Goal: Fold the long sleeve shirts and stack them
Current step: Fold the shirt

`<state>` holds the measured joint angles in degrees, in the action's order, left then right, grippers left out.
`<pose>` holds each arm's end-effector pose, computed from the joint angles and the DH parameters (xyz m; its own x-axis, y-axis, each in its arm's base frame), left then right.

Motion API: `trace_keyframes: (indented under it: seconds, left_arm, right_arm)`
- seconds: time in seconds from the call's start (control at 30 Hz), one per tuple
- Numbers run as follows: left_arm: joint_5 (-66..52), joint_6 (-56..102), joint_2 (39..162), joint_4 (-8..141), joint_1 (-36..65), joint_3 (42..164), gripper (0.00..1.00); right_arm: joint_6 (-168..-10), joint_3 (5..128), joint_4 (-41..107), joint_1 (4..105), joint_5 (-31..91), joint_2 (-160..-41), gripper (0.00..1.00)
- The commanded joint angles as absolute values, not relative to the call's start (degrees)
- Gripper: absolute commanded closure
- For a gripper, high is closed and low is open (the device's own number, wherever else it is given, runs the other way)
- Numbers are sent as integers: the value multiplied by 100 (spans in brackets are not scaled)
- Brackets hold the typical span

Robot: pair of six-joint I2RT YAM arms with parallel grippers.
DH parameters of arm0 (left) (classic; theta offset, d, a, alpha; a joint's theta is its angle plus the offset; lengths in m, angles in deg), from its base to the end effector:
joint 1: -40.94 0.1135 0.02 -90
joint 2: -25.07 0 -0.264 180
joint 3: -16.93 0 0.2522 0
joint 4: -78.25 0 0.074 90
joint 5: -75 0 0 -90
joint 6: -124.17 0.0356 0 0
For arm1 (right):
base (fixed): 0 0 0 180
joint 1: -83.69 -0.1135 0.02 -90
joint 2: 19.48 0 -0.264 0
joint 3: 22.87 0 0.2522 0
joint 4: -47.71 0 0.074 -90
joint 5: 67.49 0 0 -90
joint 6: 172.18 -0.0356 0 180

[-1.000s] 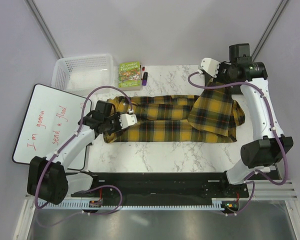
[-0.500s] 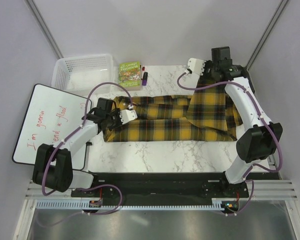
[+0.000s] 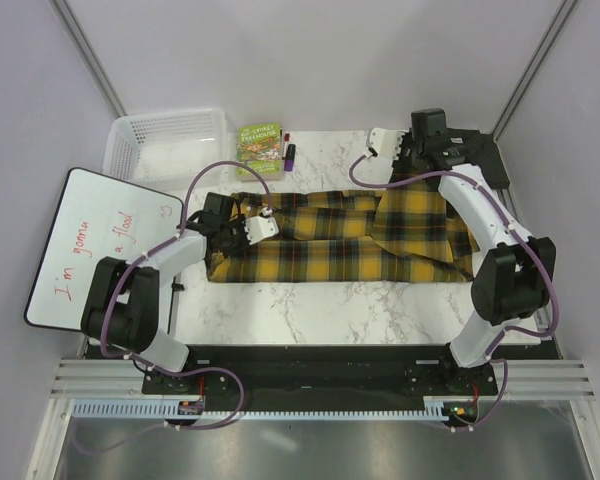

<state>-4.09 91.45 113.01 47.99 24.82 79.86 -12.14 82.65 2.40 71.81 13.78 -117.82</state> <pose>0.2874 -0.0901 0.1812 -0.1102 0.8918 -0.4388 0.8676 0.3017 0.3952 0.3871 0.0759 0.3388 -0.1248 -0.9756 -0.1804 -0.5975 0.2191 -0.7714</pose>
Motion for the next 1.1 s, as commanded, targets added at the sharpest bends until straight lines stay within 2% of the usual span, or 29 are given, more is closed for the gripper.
trace_keyframes:
  seconds: [0.0, 0.1, 0.33, 1.07]
  left_arm:
    - [-595, 8885, 11208, 5262, 2503, 8070, 98]
    - [-534, 8770, 11085, 5165, 2503, 7956, 96]
    - [-490, 8585, 10971, 5104, 2512, 7894, 97]
    - [-683, 8603, 11383, 5016, 2530, 8236, 96]
  right_arm:
    - [-1310, 7984, 1355, 7068, 1144, -11686, 100]
    - [-1362, 7940, 1548, 6910, 1056, -11773, 100]
    - [-1327, 7377, 3016, 6620, 792, -11765, 100]
    - [-1134, 7561, 3973, 6180, 195, -12679, 100]
